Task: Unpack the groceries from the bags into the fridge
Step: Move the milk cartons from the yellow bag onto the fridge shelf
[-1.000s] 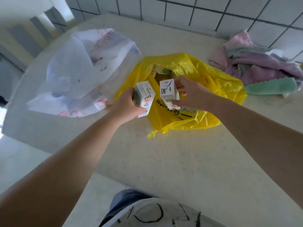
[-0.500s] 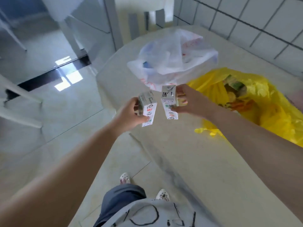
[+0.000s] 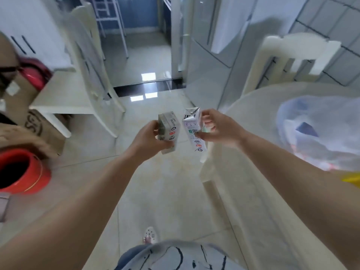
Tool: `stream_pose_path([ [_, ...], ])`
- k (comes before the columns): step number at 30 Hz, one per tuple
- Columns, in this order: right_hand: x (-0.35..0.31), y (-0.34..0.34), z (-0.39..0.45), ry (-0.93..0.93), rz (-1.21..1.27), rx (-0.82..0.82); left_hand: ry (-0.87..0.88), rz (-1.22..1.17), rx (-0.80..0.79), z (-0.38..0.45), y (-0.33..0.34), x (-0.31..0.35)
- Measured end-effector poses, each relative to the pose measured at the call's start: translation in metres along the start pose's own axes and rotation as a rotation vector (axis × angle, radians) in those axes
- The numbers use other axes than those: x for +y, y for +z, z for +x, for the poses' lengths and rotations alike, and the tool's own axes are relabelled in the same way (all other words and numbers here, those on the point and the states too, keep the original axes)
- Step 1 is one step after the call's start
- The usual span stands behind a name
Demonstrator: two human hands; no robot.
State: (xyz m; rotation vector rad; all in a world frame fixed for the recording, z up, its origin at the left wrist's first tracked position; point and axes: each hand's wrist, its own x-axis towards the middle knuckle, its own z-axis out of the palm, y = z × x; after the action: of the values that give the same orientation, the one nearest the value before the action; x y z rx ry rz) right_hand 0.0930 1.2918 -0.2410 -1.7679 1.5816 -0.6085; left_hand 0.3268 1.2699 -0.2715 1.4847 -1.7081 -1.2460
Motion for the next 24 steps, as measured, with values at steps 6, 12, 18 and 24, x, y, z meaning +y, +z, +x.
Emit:
stream_pose_path([
  [6,-0.064,0.051,0.109,-0.053,-0.017,-0.012,-0.003,0.01,0.088,0.053,-0.106,-0.033],
  [12,-0.085,0.072,0.217,-0.068,0.022,-0.036,-0.019,-0.031,0.181,0.127,-0.166,-0.053],
  [18,-0.083,0.066,0.357,-0.083,0.097,-0.004,0.005,-0.052,0.191,0.253,-0.211,-0.05],
  [24,-0.089,0.023,0.491,-0.072,0.186,0.065,0.087,-0.027,0.196,0.395,-0.261,-0.01],
])
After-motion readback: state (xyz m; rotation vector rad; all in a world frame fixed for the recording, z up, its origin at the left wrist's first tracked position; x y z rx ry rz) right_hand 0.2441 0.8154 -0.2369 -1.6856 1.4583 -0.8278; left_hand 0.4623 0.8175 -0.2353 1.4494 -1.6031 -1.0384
